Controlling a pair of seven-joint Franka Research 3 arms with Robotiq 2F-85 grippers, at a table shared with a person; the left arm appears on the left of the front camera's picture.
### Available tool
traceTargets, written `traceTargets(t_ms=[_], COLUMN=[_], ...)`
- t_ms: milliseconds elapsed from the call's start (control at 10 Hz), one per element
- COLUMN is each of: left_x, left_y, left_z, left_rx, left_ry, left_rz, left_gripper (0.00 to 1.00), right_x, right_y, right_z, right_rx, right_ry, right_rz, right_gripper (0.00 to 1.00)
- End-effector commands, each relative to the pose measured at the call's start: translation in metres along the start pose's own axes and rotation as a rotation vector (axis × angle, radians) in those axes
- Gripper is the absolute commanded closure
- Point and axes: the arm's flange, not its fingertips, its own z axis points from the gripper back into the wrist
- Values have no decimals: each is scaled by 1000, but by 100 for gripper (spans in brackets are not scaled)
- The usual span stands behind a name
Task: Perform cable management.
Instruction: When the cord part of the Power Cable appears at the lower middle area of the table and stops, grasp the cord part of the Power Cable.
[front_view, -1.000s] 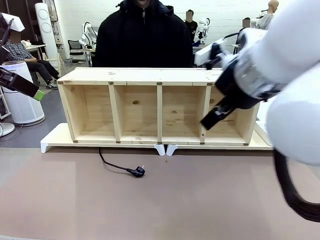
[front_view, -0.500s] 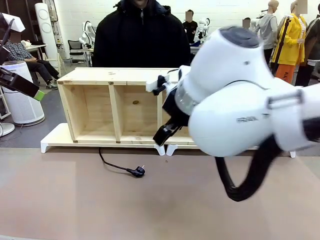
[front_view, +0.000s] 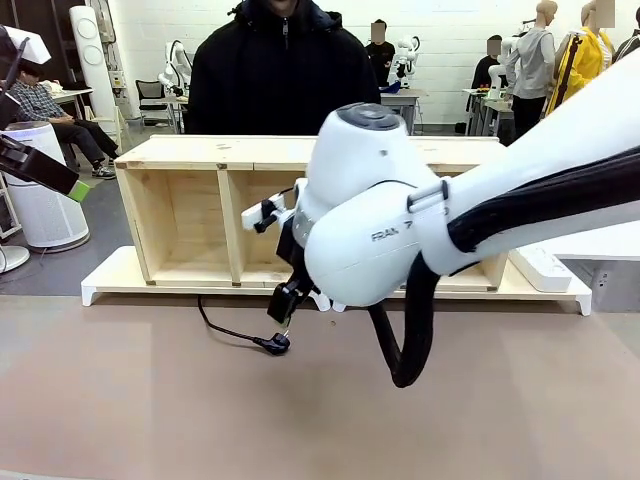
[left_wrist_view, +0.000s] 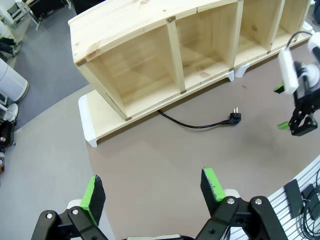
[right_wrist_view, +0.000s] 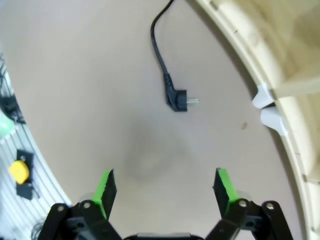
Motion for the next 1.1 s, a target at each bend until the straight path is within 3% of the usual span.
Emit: traceTargets(t_ms=[0,200,1000], left_x=[2,2,2], left_y=[1,1,1], left_z=[-1,-1,-1], left_rx=[4,4,4], left_ry=[-10,-10,-10], left_rz=[0,0,0], left_gripper=[0,0,0], right_x=[31,44,55], right_y=[-1,3,-2], right_z=[-15,-32,-46], right_rx=[-23,1,44], right_ry=[92,159,168], right_rz=[63,105,101], right_gripper=[0,0,0])
